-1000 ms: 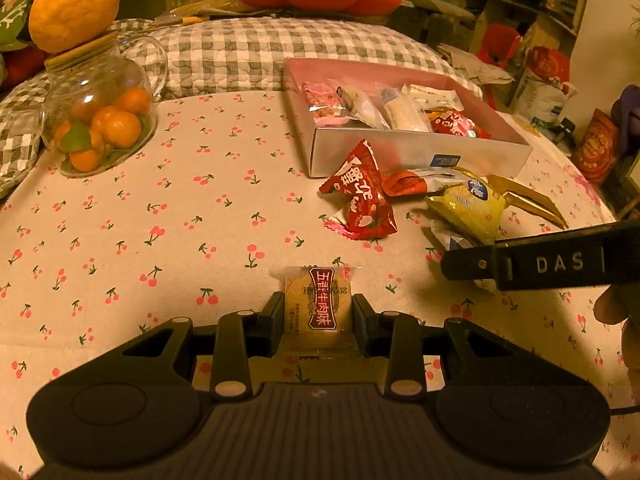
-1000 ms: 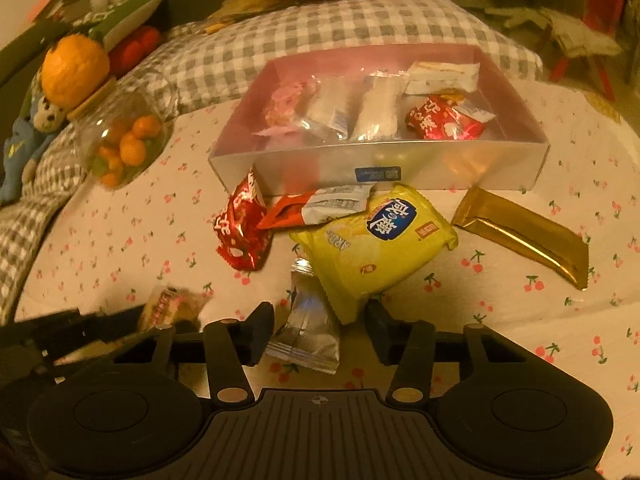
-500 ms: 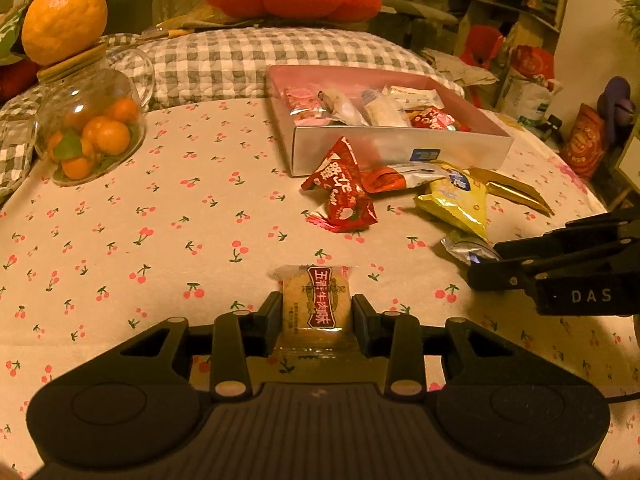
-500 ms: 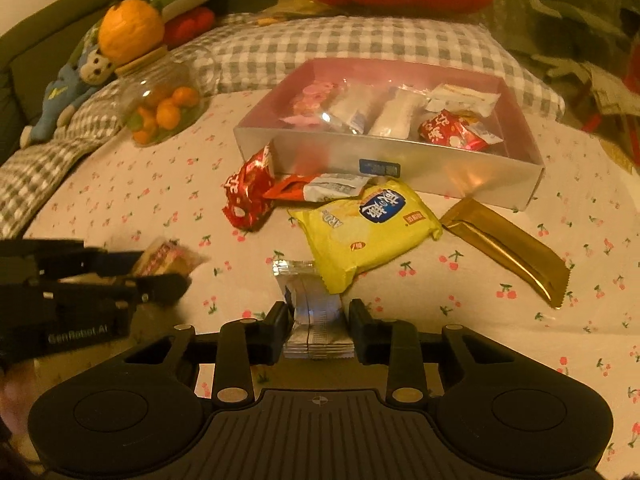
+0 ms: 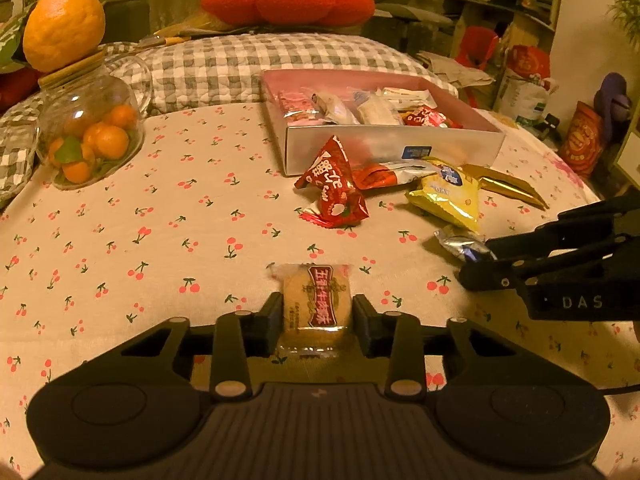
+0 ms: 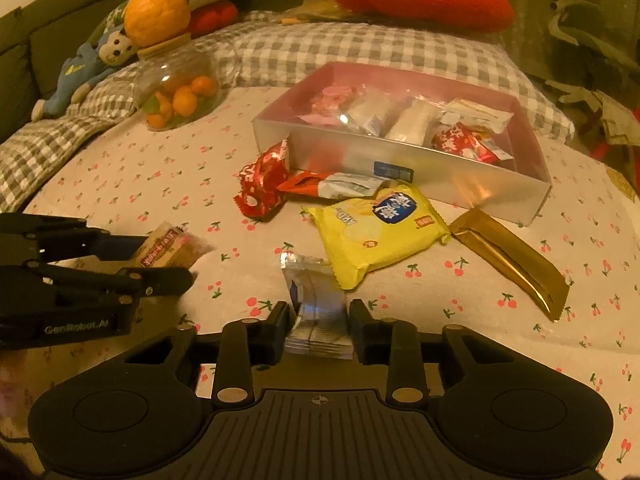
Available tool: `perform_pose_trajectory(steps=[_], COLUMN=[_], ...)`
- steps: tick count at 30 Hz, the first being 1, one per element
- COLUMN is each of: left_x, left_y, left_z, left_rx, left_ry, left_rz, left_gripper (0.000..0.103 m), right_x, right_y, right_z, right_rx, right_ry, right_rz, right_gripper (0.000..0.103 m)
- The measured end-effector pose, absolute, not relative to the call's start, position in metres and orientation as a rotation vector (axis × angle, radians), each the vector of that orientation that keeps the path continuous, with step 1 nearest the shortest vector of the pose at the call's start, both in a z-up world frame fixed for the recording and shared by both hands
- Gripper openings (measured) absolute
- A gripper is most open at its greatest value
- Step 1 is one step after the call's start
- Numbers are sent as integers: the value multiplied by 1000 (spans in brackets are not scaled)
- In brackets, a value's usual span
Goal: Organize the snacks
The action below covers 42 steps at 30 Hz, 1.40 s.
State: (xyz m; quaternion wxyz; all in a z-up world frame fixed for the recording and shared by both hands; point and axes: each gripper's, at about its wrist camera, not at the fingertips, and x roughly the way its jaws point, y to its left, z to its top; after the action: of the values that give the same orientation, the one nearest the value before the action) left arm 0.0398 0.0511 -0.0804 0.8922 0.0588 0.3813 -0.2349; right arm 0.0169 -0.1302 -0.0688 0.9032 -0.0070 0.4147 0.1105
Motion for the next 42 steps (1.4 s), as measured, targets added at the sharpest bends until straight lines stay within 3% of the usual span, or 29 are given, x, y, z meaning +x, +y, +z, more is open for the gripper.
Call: perform_pose_trajectory(steps=[6, 42], left_x=[41, 60], left_y=[51, 28], left_z=[-78, -38], left_rx=[103, 23], left_ry=[817, 771], left_rz=[-501, -508], left_gripper=[32, 32], right_x=[18, 45], right_y=[-131, -187], right_z=[-62, -20], right_rx=[30, 220], right_ry=[878, 785], right_rz=[273, 190], right_gripper=[13, 13])
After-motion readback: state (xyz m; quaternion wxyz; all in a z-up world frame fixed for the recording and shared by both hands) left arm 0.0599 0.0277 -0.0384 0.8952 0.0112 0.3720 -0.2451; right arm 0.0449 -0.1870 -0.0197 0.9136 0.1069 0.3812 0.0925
